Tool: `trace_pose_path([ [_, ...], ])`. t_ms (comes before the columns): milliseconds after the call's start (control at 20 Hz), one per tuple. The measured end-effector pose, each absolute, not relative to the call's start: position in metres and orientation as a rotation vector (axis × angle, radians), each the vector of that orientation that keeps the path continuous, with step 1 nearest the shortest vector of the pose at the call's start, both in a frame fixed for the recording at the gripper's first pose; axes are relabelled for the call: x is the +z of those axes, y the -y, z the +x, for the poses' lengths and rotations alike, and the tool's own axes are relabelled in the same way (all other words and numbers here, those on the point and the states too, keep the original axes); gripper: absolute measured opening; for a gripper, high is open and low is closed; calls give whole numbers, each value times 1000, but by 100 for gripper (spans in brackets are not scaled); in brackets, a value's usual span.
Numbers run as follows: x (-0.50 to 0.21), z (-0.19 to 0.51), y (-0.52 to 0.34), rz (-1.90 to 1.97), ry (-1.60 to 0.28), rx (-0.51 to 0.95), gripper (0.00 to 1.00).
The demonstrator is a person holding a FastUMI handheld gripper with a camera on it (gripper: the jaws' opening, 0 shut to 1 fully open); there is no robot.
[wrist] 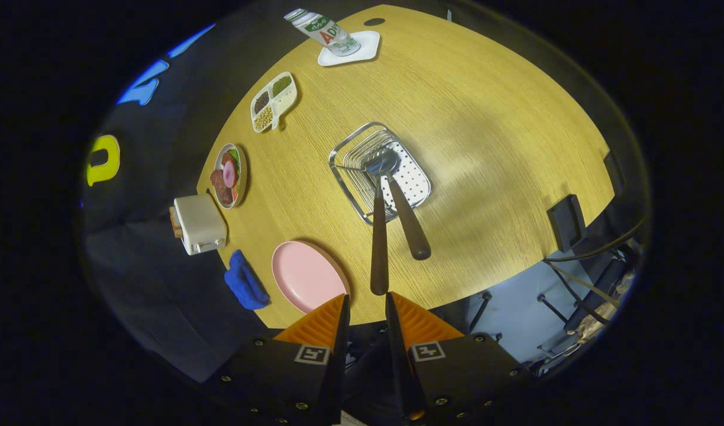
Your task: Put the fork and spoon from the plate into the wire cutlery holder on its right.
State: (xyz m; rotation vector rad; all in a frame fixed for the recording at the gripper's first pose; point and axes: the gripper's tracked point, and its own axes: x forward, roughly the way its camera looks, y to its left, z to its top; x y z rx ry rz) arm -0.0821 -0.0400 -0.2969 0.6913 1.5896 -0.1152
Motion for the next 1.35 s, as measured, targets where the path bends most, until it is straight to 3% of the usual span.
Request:
trace_pose_path([
  [350,-254,-62,55,484,-1364,-85,36],
  [700,-163,-18,82,128,-929,-73,35],
  [950,-77,9,99,-3,-517,-152,35],
  [1200,-5,-1,98,-124,-190,-194,35],
  [1350,16,-18,90,-178,-95,-193,35],
])
